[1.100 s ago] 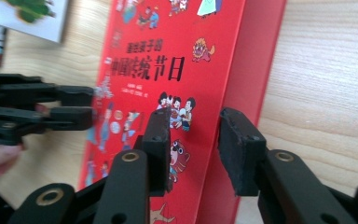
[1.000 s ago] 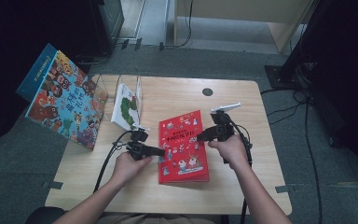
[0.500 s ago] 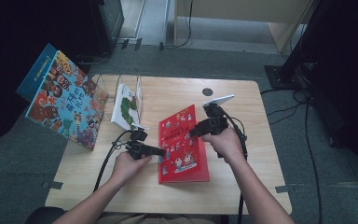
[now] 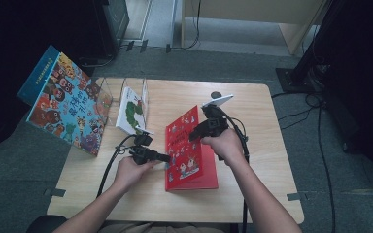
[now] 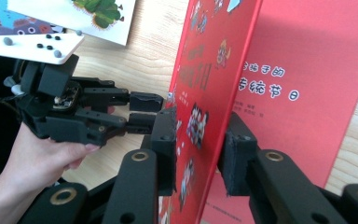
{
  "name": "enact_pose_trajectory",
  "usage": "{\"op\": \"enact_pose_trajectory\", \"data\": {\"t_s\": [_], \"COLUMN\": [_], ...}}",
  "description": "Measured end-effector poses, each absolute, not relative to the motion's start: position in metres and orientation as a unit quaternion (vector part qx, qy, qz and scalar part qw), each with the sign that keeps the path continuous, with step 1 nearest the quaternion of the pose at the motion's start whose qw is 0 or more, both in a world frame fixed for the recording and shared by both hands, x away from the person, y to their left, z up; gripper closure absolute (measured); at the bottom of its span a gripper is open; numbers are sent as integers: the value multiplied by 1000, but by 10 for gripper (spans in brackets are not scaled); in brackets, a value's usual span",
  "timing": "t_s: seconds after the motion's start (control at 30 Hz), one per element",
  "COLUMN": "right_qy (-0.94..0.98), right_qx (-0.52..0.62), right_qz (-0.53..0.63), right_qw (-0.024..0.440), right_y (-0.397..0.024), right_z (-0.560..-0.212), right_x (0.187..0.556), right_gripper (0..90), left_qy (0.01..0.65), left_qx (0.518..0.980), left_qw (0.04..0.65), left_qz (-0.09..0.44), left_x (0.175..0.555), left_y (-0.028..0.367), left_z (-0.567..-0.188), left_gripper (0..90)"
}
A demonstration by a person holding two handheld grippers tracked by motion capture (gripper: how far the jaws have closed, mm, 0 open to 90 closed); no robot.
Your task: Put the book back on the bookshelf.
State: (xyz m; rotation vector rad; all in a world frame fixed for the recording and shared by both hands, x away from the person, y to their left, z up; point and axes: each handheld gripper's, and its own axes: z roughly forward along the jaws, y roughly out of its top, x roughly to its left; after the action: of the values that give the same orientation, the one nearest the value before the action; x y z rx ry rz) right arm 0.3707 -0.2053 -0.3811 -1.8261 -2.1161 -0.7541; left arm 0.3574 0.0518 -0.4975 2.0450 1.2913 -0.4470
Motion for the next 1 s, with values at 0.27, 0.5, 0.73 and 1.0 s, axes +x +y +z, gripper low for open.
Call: {"op": "enact_pose_trajectory", "data": {"t_s": [0.27,0.5,0.73,1.0], "right_qy": [-725,-710,-718,-725], "right_qx": [-635,-641,-633,-629], "right_qz": [-235,-248,-246,-242], "right_qw": [129,155,152,144], "right_y": [-194,-195,-192,-193], "right_z": [-394,-393,-386,-383], "right_x": [382,386,386,386], "right_gripper": [795,853,879,882], "left_qy": [502,501,502,495], "left_qx": [777,774,770,789], "left_qw": [339,348,353,336], "left_qz": [-171,-170,-172,-140], "left_x": [360,360,361,359], "left_y": [57,58,61,59], "left_z": [-497,-495,-494,-498], "left_gripper": [523,500,473,493]}}
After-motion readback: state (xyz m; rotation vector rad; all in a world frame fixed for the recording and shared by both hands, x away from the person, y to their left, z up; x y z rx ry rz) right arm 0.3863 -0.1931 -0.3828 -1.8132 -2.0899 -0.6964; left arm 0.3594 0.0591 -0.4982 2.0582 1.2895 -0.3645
